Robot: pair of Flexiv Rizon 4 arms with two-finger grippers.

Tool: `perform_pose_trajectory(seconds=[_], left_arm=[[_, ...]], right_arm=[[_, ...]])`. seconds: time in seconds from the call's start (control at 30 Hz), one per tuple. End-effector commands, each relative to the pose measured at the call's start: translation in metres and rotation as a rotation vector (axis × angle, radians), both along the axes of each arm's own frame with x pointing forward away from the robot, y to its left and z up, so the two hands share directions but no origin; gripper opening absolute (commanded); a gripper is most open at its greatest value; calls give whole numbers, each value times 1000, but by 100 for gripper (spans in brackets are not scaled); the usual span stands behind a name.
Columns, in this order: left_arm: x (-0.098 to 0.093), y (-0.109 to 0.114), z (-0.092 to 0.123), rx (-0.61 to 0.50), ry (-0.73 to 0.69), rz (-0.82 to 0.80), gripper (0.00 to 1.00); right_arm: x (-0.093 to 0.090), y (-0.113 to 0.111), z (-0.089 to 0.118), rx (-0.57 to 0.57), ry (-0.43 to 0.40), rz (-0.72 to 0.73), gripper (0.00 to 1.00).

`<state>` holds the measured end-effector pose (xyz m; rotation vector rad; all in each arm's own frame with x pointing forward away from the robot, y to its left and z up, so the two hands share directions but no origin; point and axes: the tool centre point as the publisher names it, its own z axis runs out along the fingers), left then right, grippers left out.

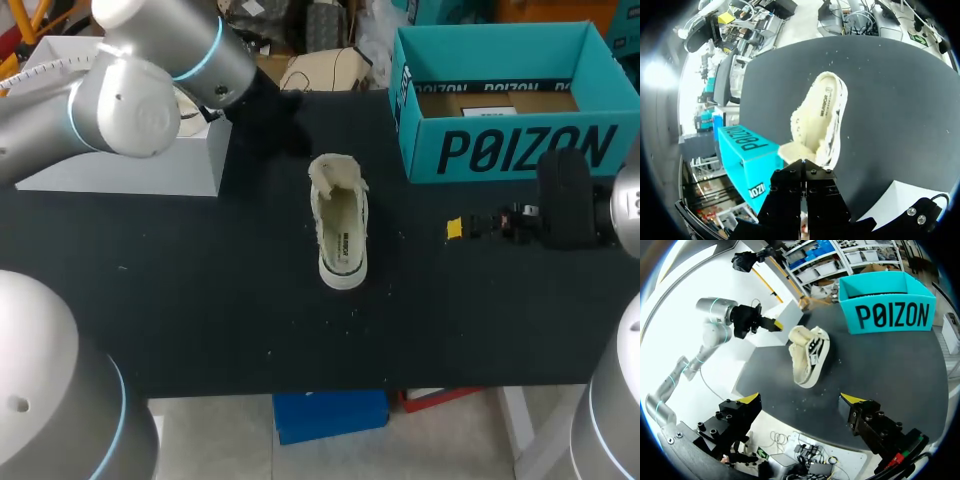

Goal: Take the shoe out of the shoebox, open the shoe tongue, remove and reinsert the insole, then place the shoe into the shoebox

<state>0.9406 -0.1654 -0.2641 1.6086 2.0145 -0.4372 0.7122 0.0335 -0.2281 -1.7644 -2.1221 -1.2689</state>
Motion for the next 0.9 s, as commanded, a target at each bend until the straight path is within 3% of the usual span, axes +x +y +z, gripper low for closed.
perform_pose_trajectory(seconds=[0.03,0.2,0.37,0.67,0.9], left_arm=[[22,2,-3,12,14,12,0],[49,-8,-15,13,24,28,0],[61,-27,-33,23,67,6,0],[34,-60,-65,23,154,-101,0],[10,-50,-69,37,169,-128,0]], right_arm=[[0,1,0,-2,1,-1,100],[0,1,0,-2,1,-1,100],[0,1,0,-2,1,-1,100],[0,1,0,-2,1,-1,100],[0,1,0,-2,1,-1,100]])
